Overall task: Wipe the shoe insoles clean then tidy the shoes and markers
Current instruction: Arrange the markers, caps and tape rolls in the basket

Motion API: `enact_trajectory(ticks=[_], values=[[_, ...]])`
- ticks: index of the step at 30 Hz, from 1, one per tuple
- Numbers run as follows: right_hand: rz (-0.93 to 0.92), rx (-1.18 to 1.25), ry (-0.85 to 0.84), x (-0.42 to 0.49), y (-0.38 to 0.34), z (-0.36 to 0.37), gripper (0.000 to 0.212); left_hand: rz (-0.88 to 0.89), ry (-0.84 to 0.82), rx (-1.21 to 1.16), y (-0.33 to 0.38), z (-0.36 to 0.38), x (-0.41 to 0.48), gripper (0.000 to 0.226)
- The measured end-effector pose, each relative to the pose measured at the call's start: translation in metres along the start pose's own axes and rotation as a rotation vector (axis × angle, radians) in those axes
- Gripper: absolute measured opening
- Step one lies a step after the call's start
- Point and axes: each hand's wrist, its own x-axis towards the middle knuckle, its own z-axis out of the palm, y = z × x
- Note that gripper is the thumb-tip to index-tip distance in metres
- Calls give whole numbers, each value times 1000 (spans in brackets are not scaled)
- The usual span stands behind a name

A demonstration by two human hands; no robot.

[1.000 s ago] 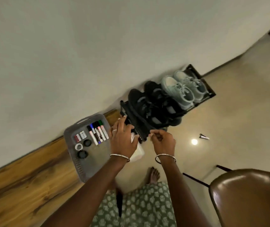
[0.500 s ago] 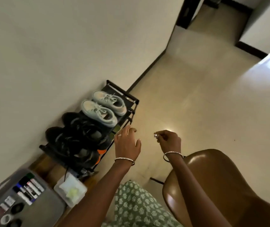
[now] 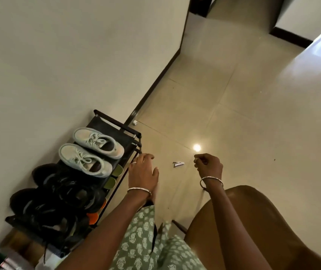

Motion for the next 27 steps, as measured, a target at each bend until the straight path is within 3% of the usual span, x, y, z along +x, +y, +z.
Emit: enact_trajectory(ticks=[7,16,27], values=[[129,-129,-46,86,21,20,18,-37,-105,0,10,35,120,34],[301,-452,-281,231,64,87,21,-58,-279,107,11,101,286,36],[229,-719,-514,355,244,235,39,-110,-371,172,-70,315,369,33]])
